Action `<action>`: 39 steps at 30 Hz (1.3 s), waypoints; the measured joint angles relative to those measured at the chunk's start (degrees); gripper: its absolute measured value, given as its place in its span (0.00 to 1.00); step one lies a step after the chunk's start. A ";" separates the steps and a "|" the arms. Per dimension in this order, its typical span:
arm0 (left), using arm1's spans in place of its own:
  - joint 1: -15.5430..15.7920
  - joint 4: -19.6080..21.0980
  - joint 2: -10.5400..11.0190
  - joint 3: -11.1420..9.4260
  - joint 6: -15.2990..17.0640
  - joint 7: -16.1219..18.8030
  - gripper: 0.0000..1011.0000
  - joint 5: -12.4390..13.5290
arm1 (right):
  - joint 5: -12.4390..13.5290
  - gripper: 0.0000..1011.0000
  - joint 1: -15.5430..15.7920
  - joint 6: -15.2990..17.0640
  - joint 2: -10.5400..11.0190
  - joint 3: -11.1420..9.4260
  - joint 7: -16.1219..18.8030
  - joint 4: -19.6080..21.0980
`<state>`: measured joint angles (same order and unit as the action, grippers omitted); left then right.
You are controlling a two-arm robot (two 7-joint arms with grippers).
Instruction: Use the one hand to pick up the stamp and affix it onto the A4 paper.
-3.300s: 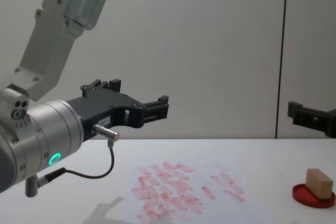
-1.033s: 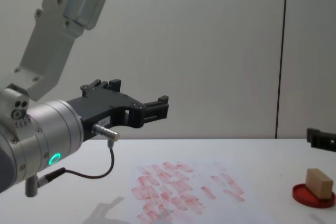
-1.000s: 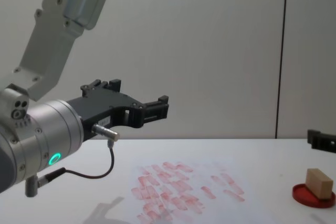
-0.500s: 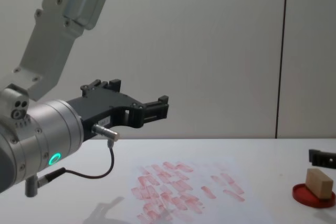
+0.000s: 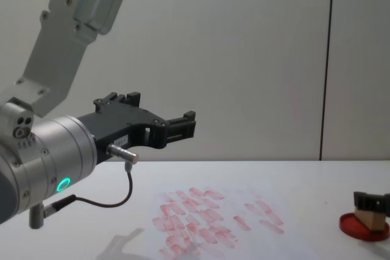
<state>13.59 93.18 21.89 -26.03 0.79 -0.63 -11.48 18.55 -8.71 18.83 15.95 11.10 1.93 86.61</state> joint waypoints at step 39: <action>0.00 0.00 0.00 0.00 0.00 0.01 0.98 0.00 | -3.06 0.22 -2.16 2.26 -1.93 0.99 -0.05 -3.91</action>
<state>13.59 93.18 21.89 -26.02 0.80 -0.62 -11.48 15.49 -10.87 21.09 14.02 12.09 1.88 82.70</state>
